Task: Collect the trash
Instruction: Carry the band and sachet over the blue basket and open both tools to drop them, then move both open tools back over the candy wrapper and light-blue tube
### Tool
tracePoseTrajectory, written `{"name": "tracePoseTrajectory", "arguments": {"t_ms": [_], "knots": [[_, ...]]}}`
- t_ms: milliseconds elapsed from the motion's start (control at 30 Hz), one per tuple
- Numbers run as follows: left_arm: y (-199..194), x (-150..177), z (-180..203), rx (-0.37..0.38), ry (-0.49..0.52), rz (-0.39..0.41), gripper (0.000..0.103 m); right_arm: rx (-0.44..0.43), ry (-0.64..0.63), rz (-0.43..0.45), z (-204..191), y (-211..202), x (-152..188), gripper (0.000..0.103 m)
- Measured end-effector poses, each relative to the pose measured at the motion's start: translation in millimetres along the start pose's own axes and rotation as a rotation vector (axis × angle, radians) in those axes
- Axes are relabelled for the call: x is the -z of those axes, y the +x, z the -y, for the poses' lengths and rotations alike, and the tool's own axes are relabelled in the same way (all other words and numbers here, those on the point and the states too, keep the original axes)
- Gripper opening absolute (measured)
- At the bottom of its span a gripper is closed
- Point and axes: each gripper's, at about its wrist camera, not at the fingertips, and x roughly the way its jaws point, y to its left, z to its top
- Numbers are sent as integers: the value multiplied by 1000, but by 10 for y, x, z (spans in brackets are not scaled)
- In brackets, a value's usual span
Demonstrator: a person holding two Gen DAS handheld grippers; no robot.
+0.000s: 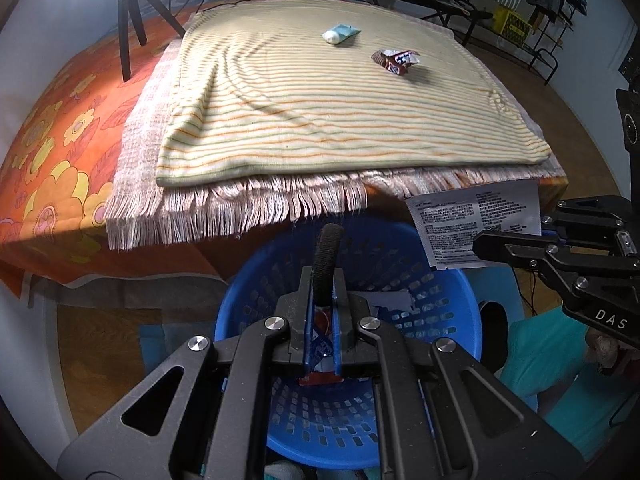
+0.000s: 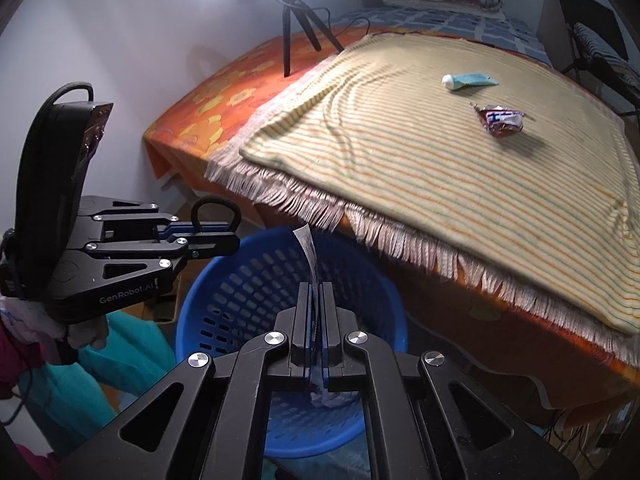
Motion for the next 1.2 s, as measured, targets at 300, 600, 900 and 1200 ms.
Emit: {"name": "tracePoseTrajectory", "arguments": {"t_ms": [300,600,900,1200], "knots": [[25,35,-8,-21,10,0,42,12,10,-30,23,76,25,32],[43,35,-5,-32,12,1,58,38,37,-18,91,52,-3,47],[43,11,15,-53,28,13,68,85,75,-12,189,28,-10,58],[28,-130,38,-58,26,36,70,150,154,14,400,-62,-102,74]]}}
